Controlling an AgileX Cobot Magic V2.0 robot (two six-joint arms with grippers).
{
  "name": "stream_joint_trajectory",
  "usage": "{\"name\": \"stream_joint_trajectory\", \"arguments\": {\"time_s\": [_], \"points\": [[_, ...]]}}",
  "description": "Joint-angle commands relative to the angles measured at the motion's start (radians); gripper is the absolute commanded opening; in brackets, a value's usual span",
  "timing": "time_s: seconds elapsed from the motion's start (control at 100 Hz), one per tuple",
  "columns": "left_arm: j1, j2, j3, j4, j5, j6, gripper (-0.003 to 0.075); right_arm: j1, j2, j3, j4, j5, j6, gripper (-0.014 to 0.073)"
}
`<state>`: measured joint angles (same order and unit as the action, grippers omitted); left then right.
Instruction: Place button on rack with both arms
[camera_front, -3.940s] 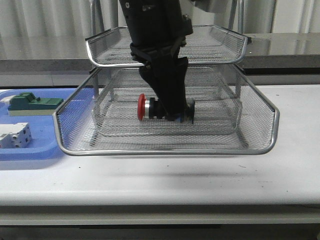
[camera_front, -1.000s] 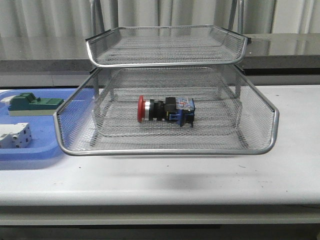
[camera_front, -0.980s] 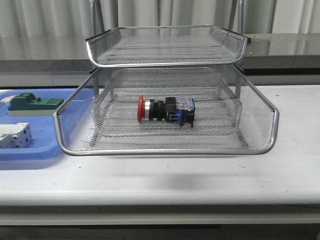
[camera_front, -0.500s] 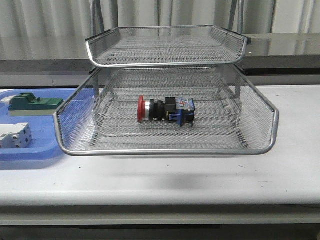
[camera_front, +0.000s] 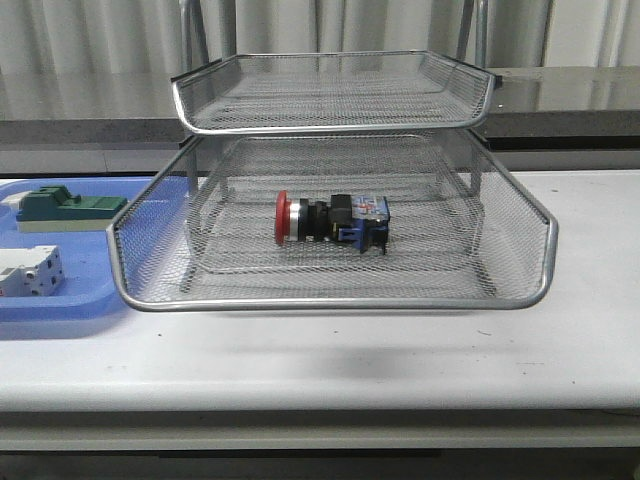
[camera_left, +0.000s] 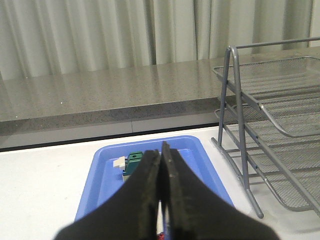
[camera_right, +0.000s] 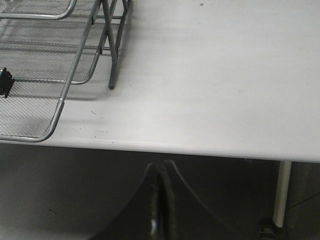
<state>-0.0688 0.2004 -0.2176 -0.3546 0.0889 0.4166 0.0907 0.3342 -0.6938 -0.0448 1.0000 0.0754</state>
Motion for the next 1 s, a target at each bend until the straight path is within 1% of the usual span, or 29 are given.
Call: {"name": "stream_joint_trajectory", "arguments": {"time_s": [0.0, 0.28, 0.4, 0.45, 0.56, 0.63, 0.78, 0.85, 0.86, 0.87, 0.89, 0.94, 0.99], "points": [[0.002, 0.007, -0.029, -0.013, -0.079, -0.009, -0.0020, -0.003, 0.008, -0.033, -0.012, -0.066, 0.003, -0.0069], [0.002, 0.007, -0.029, -0.013, -0.079, -0.009, -0.0020, -0.003, 0.008, -0.033, -0.005, -0.080, 0.003, -0.0069], [0.002, 0.007, -0.029, -0.013, -0.079, -0.009, -0.0020, -0.003, 0.018, -0.032, 0.045, -0.129, 0.001, -0.0069], [0.002, 0.007, -0.029, -0.013, -0.079, -0.009, -0.0020, -0.003, 0.033, -0.032, 0.068, -0.153, -0.020, -0.0069], [0.002, 0.007, -0.029, -0.013, -0.079, -0.009, -0.0020, -0.003, 0.101, -0.032, 0.140, -0.190, -0.156, -0.0069], [0.002, 0.007, -0.029, -0.013, -0.079, -0.009, -0.0020, -0.003, 0.162, -0.032, 0.220, -0.207, -0.259, -0.0069], [0.002, 0.007, -0.029, -0.013, -0.079, -0.009, -0.0020, -0.003, 0.314, -0.032, 0.462, -0.214, -0.502, -0.0069], [0.002, 0.007, -0.029, -0.013, -0.079, -0.009, -0.0020, 0.000, 0.389, -0.032, 0.578, -0.210, -0.640, -0.0069], [0.002, 0.007, -0.029, -0.013, -0.079, -0.009, -0.0020, 0.001, 0.410, -0.032, 0.600, -0.210, -0.683, -0.0069], [0.002, 0.007, -0.029, -0.013, -0.079, -0.009, -0.0020, 0.002, 0.410, -0.032, 0.611, -0.209, -0.683, -0.0069], [0.002, 0.007, -0.029, -0.013, -0.079, -0.009, -0.0020, 0.004, 0.430, -0.032, 0.645, -0.209, -0.727, -0.0069], [0.002, 0.007, -0.029, -0.013, -0.079, -0.009, -0.0020, 0.013, 0.480, -0.032, 0.709, -0.207, -0.846, -0.0069], [0.002, 0.007, -0.029, -0.013, -0.079, -0.009, -0.0020, 0.030, 0.516, -0.032, 0.760, -0.207, -0.931, -0.0069]]}}
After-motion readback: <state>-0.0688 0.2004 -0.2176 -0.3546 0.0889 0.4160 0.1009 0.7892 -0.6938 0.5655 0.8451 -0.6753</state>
